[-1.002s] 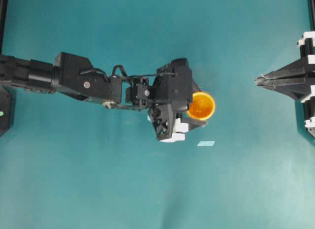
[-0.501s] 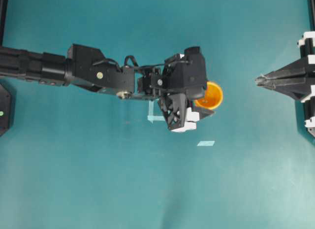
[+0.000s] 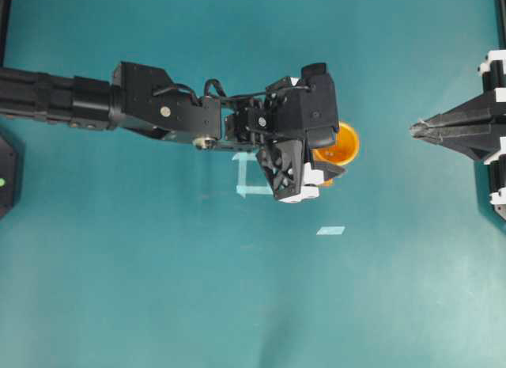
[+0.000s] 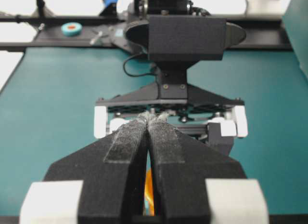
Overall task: Move the cup toward the block with left arm.
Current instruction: 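Hold the orange cup beside the orange cube with the left gripper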
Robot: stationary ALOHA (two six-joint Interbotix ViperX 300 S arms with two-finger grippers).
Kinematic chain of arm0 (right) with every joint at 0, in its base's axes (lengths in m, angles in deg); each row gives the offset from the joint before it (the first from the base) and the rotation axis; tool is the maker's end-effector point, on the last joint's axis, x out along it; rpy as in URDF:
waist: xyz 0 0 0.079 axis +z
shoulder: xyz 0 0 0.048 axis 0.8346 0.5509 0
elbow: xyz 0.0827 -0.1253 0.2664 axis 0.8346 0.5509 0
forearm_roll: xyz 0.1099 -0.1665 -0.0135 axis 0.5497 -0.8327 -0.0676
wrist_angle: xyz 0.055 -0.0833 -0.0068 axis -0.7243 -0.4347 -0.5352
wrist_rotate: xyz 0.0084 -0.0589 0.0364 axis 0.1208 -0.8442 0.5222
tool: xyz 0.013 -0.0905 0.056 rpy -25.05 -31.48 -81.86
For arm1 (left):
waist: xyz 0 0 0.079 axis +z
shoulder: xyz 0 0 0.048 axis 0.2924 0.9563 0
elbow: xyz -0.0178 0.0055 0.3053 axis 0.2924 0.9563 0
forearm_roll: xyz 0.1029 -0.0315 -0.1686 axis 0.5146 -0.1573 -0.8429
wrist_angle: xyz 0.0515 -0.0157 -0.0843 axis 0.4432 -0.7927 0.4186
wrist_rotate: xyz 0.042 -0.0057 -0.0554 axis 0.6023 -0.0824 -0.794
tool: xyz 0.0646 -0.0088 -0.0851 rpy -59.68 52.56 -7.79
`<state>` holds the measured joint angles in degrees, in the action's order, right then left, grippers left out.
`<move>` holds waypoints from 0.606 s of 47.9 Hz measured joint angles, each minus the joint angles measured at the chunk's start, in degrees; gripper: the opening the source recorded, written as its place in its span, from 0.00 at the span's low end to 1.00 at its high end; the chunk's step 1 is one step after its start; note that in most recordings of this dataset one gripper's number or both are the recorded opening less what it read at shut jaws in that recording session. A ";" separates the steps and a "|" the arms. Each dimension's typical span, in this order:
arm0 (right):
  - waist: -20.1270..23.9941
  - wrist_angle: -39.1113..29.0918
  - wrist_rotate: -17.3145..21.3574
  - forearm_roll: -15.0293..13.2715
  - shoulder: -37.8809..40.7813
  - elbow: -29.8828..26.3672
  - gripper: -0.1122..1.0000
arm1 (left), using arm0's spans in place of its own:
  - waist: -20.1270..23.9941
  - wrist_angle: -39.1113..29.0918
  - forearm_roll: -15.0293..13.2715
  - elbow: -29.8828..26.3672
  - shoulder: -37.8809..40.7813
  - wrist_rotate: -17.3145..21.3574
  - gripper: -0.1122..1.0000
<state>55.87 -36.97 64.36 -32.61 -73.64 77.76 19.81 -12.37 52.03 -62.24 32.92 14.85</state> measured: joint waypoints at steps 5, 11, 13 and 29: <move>0.00 -0.09 -0.09 0.00 0.00 0.00 0.10 | 0.00 0.00 0.00 0.00 0.62 0.09 0.71; 0.00 -0.09 0.00 0.00 0.00 0.00 0.10 | 0.00 0.00 0.00 -0.53 1.23 0.09 0.71; 0.00 -0.09 -0.09 0.00 0.00 0.00 0.10 | 0.00 -0.09 0.00 -0.79 1.32 0.09 0.71; 0.00 -0.09 -0.09 0.00 0.00 0.00 0.10 | 0.00 -0.97 0.00 -1.49 1.41 0.09 0.71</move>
<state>55.87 -37.06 64.27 -32.61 -73.64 77.76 19.81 -13.34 52.03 -63.73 34.32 14.94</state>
